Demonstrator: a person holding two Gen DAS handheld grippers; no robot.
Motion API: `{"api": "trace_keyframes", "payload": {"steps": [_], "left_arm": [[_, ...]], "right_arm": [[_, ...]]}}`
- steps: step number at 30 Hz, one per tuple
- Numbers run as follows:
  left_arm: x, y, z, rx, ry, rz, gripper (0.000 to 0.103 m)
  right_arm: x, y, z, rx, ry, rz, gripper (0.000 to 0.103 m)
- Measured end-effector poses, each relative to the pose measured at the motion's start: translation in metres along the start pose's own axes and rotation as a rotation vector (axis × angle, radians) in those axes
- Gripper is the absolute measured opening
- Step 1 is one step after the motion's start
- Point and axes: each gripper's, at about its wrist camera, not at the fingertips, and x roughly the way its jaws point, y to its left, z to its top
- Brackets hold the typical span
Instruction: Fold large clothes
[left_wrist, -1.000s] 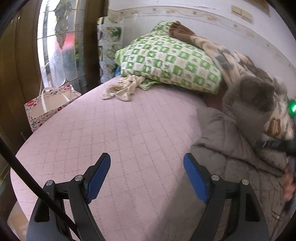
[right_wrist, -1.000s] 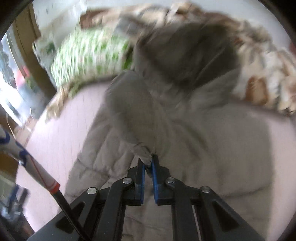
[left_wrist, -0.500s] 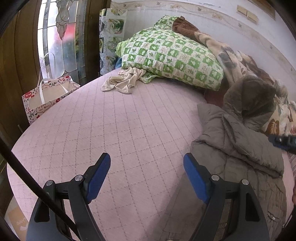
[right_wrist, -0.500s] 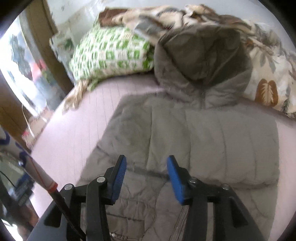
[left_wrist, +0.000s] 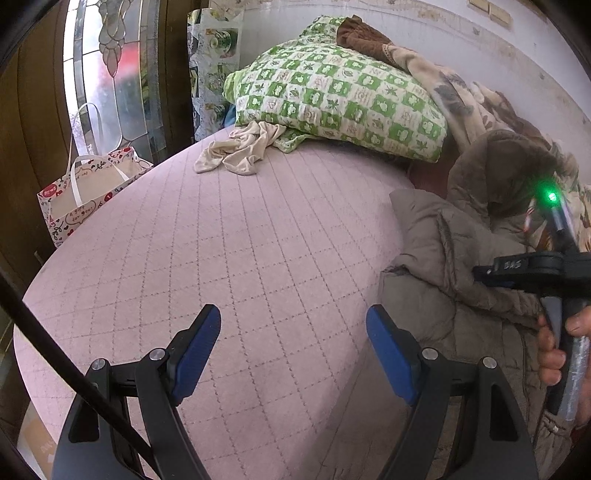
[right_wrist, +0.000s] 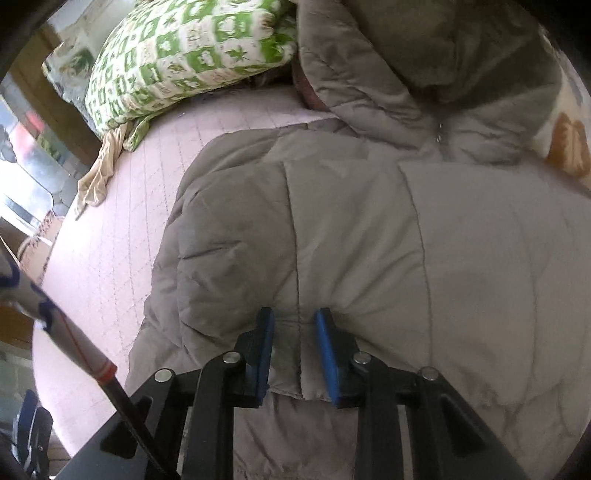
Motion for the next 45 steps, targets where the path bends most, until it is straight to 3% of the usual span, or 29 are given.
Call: {"api": "trace_keyframes", "payload": {"steps": [5,8,9,11,12,13,15,20,26,30,35,36,38,39,45], "left_arm": [[-0.002,-0.001,-0.006,-0.002,0.015,-0.027,0.08],[0.001,-0.008,-0.011,-0.002,0.03,-0.049,0.08],[0.003,-0.012,-0.012,0.005,0.038,-0.054,0.08],[0.008,-0.024,-0.015,0.038,0.053,-0.059,0.08],[0.009,-0.029,-0.015,0.051,0.052,-0.061,0.08],[0.01,-0.034,-0.016,0.062,0.05,-0.061,0.08],[0.012,-0.04,-0.017,0.074,0.048,-0.065,0.08],[0.02,-0.054,-0.015,0.09,0.048,-0.088,0.08],[0.033,-0.065,-0.018,0.119,0.077,-0.1,0.08],[0.035,-0.067,-0.021,0.125,0.091,-0.123,0.08],[0.039,-0.071,-0.024,0.151,0.094,-0.11,0.08],[0.039,-0.071,-0.025,0.151,0.098,-0.112,0.08],[0.041,-0.071,-0.025,0.142,0.108,-0.115,0.08],[0.041,-0.071,-0.025,0.14,0.111,-0.115,0.08],[0.039,-0.063,-0.022,0.117,0.104,-0.098,0.08]], "right_arm": [[-0.032,-0.009,0.002,0.01,-0.057,0.009,0.028],[-0.065,-0.032,0.021,0.059,-0.136,-0.015,0.03],[-0.076,-0.041,0.03,0.09,-0.164,-0.016,0.037],[-0.1,-0.062,0.041,0.161,-0.22,-0.003,0.058],[-0.113,-0.074,0.055,0.225,-0.265,0.013,0.073],[-0.121,-0.083,0.06,0.261,-0.289,0.022,0.081],[-0.137,-0.099,0.083,0.347,-0.348,0.051,0.082],[-0.143,-0.122,0.129,0.465,-0.366,0.092,0.082],[-0.123,-0.16,0.161,0.789,-0.387,0.277,0.083],[-0.101,-0.171,0.173,0.945,-0.39,0.293,0.083],[-0.081,-0.179,0.186,0.965,-0.344,0.278,0.083],[-0.075,-0.176,0.188,0.945,-0.319,0.249,0.083],[-0.068,-0.177,0.187,0.902,-0.301,0.217,0.056],[-0.065,-0.176,0.185,0.88,-0.283,0.205,0.029],[-0.075,-0.166,0.159,0.78,-0.262,0.199,0.017]]}}
